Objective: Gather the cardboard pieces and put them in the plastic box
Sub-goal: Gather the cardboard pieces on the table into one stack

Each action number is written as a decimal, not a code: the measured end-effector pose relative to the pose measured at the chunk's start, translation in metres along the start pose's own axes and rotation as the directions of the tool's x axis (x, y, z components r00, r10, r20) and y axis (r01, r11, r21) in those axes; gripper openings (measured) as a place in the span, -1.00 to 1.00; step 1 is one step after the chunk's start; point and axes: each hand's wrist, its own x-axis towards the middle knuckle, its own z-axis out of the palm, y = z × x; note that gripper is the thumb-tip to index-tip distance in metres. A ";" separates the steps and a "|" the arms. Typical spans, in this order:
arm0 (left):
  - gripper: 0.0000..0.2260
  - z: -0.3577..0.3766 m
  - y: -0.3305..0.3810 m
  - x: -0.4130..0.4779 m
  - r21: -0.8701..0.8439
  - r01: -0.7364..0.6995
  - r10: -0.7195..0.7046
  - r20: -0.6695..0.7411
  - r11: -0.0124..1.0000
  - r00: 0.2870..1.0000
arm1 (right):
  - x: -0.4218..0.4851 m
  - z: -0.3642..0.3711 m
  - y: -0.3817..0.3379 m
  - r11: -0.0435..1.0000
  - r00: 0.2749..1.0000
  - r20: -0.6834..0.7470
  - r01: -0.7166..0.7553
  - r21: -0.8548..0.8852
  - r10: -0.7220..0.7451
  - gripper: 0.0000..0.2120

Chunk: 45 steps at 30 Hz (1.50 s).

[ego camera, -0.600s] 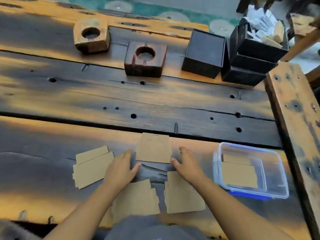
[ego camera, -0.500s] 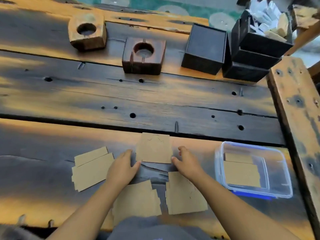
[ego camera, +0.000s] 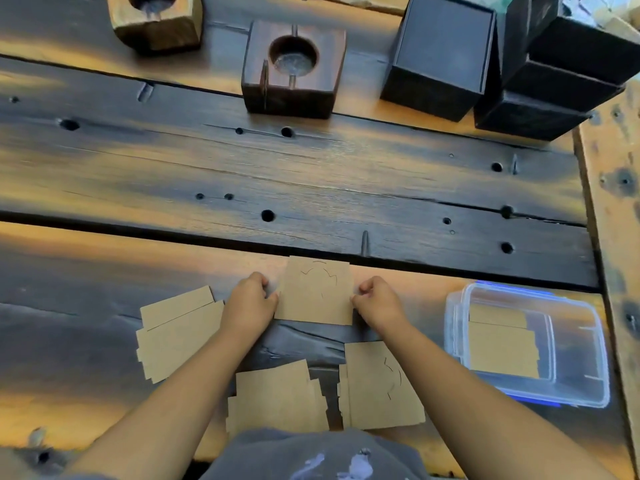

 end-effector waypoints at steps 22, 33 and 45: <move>-0.85 0.004 0.013 -0.017 -0.030 0.048 -0.045 0.087 0.998 0.995 | -0.025 -0.005 -0.003 0.993 0.999 0.048 -0.016 0.115 0.011 -0.82; -0.89 0.022 0.024 -0.100 -0.119 0.052 -0.052 0.001 0.992 0.999 | -0.074 -0.036 0.044 0.985 0.996 0.010 0.086 0.151 -0.088 -0.88; -0.88 0.088 0.023 -0.182 -0.192 0.148 -0.139 0.060 0.970 0.988 | -0.114 -0.047 0.125 0.989 0.994 0.056 0.091 0.120 -0.098 -0.90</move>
